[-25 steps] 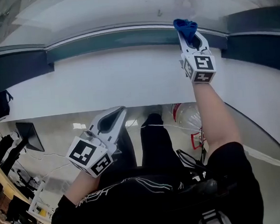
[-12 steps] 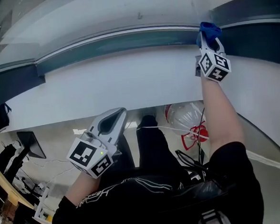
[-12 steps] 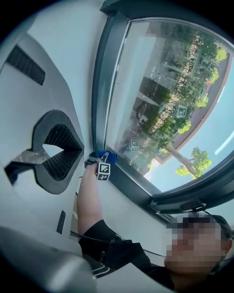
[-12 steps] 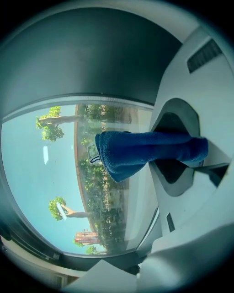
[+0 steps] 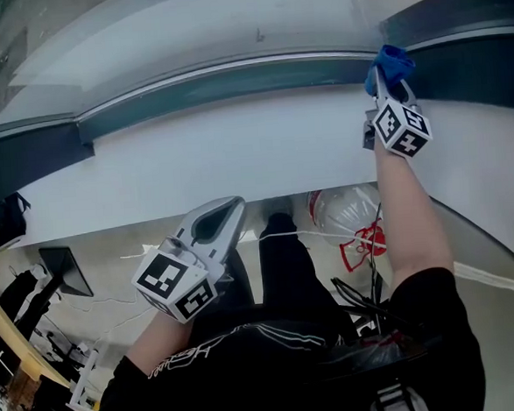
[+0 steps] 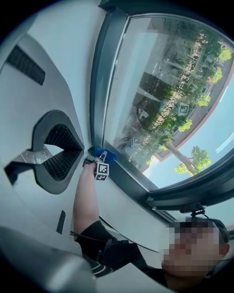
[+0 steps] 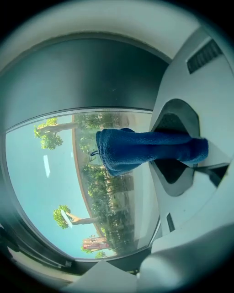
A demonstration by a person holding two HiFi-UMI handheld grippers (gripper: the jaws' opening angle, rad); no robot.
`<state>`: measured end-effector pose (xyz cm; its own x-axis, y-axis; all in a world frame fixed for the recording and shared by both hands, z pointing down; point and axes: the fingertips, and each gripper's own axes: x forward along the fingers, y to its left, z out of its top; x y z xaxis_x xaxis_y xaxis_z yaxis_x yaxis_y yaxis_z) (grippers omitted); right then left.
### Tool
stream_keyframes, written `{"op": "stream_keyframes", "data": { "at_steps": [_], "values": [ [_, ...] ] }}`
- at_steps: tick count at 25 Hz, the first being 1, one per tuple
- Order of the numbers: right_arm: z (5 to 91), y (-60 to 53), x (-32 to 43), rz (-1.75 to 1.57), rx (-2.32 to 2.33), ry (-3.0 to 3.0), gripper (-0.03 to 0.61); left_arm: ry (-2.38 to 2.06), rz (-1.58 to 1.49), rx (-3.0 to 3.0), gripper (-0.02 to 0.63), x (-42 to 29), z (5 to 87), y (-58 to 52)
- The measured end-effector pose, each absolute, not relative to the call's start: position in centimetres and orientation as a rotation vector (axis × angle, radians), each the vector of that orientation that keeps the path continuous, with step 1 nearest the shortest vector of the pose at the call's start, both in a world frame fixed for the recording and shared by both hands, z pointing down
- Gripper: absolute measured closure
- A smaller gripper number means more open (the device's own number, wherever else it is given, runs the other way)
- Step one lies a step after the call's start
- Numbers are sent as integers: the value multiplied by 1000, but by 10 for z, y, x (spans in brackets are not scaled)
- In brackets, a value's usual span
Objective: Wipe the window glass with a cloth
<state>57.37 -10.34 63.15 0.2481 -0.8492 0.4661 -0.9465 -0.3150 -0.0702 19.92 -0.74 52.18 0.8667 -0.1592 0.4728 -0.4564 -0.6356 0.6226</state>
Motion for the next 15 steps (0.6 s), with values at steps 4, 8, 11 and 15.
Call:
{"op": "stream_keyframes", "data": {
  "at_steps": [4, 8, 11, 15],
  "values": [
    [584, -99, 527, 672, 2305, -1794, 485, -431, 440, 2279, 609, 181, 494, -19],
    [506, -91, 442, 637, 2208, -1990, 485, -399, 375, 2303, 609, 149, 449, -33],
    [441, -78, 367, 668, 2122, -2179, 485, -369, 360, 2357, 609, 120, 413, -44],
    [357, -39, 264, 679, 1918, -2444, 485, -340, 349, 2438, 609, 81, 363, -37]
  ]
}}
